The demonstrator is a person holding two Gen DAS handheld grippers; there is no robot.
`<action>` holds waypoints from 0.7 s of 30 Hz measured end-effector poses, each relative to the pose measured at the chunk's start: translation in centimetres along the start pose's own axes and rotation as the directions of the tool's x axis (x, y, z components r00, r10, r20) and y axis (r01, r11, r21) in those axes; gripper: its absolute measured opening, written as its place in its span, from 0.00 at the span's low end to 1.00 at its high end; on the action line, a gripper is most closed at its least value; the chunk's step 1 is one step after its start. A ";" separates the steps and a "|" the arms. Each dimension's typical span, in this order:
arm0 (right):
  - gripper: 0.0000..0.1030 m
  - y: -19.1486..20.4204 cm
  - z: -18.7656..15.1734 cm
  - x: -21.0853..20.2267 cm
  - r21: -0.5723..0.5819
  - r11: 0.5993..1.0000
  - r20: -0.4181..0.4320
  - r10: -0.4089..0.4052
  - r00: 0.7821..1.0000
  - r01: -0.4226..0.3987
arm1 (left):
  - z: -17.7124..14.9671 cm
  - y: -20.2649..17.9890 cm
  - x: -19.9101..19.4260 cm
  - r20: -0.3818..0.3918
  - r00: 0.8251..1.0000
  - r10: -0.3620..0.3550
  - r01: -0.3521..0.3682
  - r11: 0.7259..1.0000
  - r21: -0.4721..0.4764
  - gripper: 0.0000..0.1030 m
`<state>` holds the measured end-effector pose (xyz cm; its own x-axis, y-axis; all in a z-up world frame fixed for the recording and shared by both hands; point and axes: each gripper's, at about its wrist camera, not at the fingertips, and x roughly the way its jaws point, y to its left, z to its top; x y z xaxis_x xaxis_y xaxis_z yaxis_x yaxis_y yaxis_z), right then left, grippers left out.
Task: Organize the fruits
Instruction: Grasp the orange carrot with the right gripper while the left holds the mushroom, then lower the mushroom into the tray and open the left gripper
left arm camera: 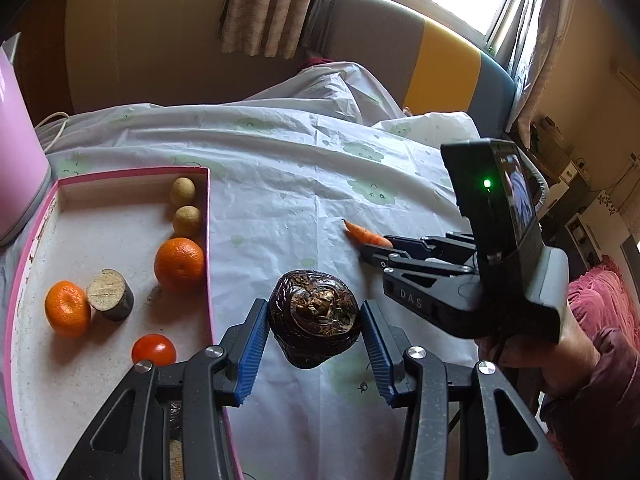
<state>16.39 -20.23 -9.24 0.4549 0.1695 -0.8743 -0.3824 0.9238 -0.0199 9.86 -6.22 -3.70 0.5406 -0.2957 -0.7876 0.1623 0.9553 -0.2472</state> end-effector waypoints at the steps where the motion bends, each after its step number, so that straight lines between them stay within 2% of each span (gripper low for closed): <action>1: 0.20 0.1 -0.2 -0.1 0.007 1.000 0.001 -0.002 1.000 0.002 | 0.0 0.0 -0.1 0.002 1.000 0.001 -0.001 1.000 0.002 0.46; 13: 0.20 -0.2 -4.8 -3.0 0.156 0.988 0.013 0.013 1.000 -0.015 | -0.8 -0.1 -2.1 0.043 0.999 0.013 -0.014 0.999 0.033 0.46; 21: 0.20 1.0 -7.1 -4.1 0.193 0.981 0.044 0.002 0.999 -0.011 | -1.2 1.4 -4.7 0.107 0.992 0.066 -0.069 0.997 0.028 0.46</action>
<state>8.45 -22.47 -9.14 0.4894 0.1864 -0.8519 -0.2248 0.9708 0.0833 6.59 -3.50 -1.04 0.6354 -0.2300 -0.7371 0.1478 0.9732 -0.1763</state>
